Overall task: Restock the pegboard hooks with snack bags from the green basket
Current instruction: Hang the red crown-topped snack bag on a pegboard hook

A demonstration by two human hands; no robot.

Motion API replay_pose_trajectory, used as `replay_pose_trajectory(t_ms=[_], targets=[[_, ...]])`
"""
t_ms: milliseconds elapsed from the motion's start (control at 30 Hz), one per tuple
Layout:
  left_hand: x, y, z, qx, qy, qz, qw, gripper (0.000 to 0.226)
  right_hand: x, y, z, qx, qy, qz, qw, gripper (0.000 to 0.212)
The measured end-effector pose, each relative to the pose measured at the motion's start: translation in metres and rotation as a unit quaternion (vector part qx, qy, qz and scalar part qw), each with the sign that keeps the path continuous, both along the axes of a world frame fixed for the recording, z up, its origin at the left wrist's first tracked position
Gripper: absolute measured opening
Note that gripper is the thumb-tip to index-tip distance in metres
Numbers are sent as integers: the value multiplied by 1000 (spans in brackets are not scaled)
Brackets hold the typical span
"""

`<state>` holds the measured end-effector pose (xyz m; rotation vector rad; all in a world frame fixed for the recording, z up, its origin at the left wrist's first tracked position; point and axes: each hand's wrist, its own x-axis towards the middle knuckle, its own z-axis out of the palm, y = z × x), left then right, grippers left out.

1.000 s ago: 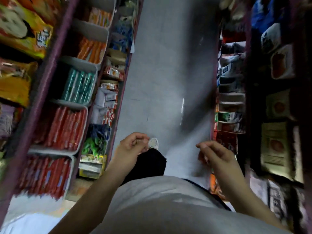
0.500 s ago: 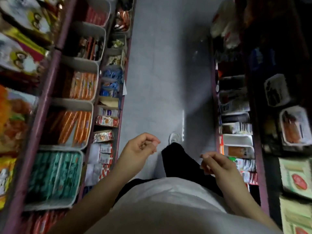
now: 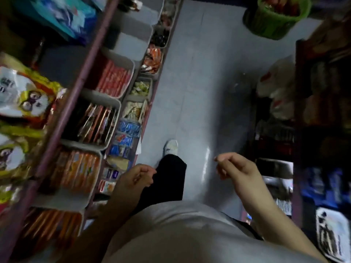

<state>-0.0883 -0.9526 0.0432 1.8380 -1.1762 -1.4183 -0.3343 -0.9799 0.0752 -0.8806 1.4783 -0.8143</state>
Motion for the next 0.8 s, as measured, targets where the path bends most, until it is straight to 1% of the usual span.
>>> replay_pose_trajectory(t_ms=[67,167,267,400,467,533,633,733,800], targets=[[-1,-67,-1,-12,4,-5,1000,27,0,-52,-2,10,11,-21,1000,32],[-14,-167,14,-25,37,-47,998,27,-4,-121,3,25,-3,-61,998,28],[-34,-260,30,-24,69,-89,993,29,-11,-180,9,38,-20,-98,994,22],[-68,-375,38,-22,89,-108,990,29,-32,-256,7,62,-18,-135,989,22],[-85,-429,34,-19,82,-124,989,28,-49,-299,0,73,-11,-146,987,22],[-101,-484,28,-22,56,-126,990,28,-68,-350,-9,76,-9,-158,984,22],[-122,-560,28,-37,31,-107,993,25,-100,-441,-12,67,-6,-149,987,22],[-138,-619,32,-51,-5,-114,992,14,-128,-524,-5,40,4,-99,994,23],[-147,-658,31,-36,8,-71,997,16,-145,-580,2,25,7,-64,998,28]])
